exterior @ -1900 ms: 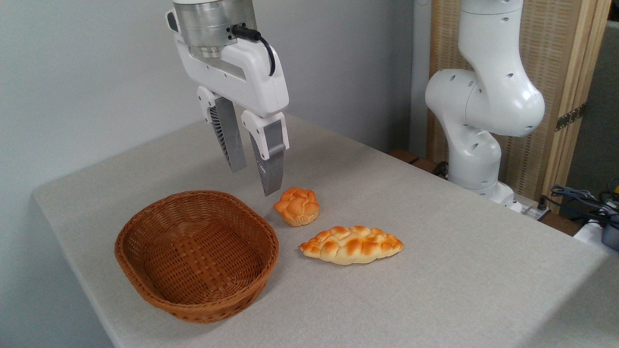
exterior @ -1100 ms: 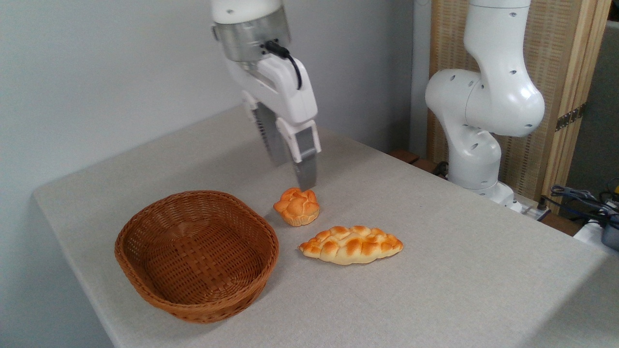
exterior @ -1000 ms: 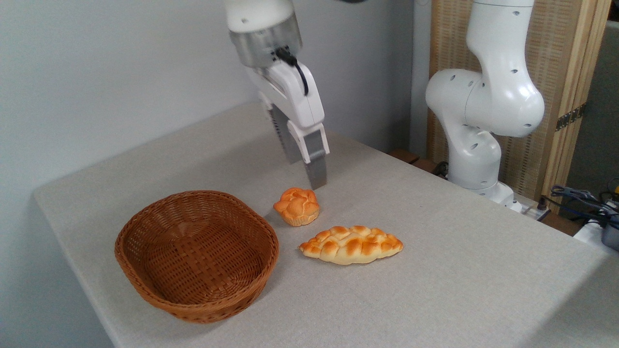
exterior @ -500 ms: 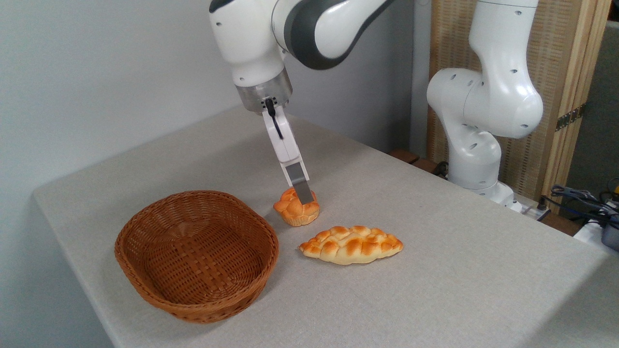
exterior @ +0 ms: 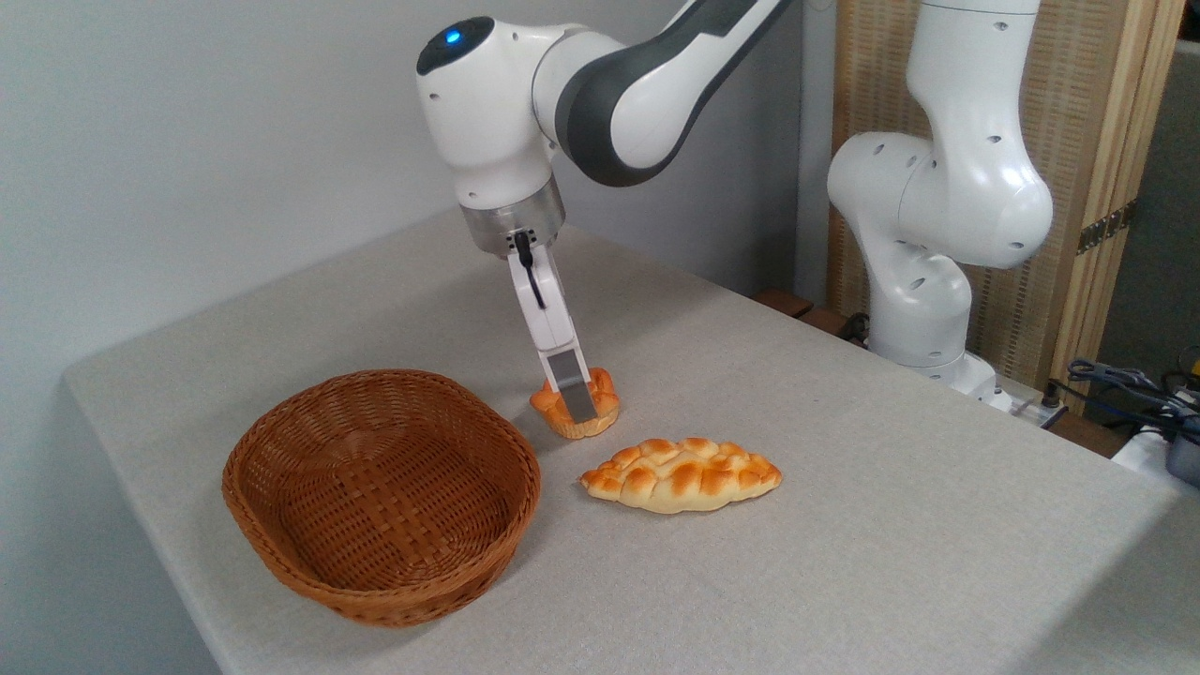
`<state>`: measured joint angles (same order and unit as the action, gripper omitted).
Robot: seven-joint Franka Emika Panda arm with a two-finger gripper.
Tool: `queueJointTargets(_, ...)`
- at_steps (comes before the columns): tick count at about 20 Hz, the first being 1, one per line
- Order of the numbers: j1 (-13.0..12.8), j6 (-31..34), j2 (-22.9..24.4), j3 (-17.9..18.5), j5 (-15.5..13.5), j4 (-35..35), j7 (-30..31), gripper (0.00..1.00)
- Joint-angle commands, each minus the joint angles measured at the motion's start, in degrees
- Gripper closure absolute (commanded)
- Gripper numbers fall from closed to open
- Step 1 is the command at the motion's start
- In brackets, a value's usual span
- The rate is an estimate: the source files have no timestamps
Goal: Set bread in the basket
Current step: 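Lift the bun and carry it over the wicker basket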
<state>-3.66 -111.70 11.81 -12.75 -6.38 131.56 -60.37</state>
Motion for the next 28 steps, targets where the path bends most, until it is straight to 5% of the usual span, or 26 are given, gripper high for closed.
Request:
queueJointTargets(1, -0.21, -1.77, -0.39, 0.1, -0.65, 0.36, -0.54, 0.47)
queueJointTargets(2, -0.21, -1.77, -0.39, 0.1, -0.65, 0.36, -0.37, 0.66)
queueJointTargets(3, -0.21, -1.77, -0.39, 0.1, -0.65, 0.36, -0.36, 0.75)
queueJointTargets(6, -0.12, -1.77, -0.39, 0.1, -0.65, 0.27, -0.63, 0.85)
queueJointTargets(14, -0.12, 0.07, -0.04, 0.18, -0.13, -1.3, -0.72, 0.84)
queueJointTargets(20, -0.12, 14.75, -6.7, 3.17, -0.48, -21.32, -0.63, 0.8)
queueJointTargets(24, -0.03, 13.09, -14.52, 3.26, -1.61, -32.84, 2.96, 0.81)
queueJointTargets(28, -0.03, -0.95, -19.18, 2.65, -4.08, -32.95, 5.79, 0.67)
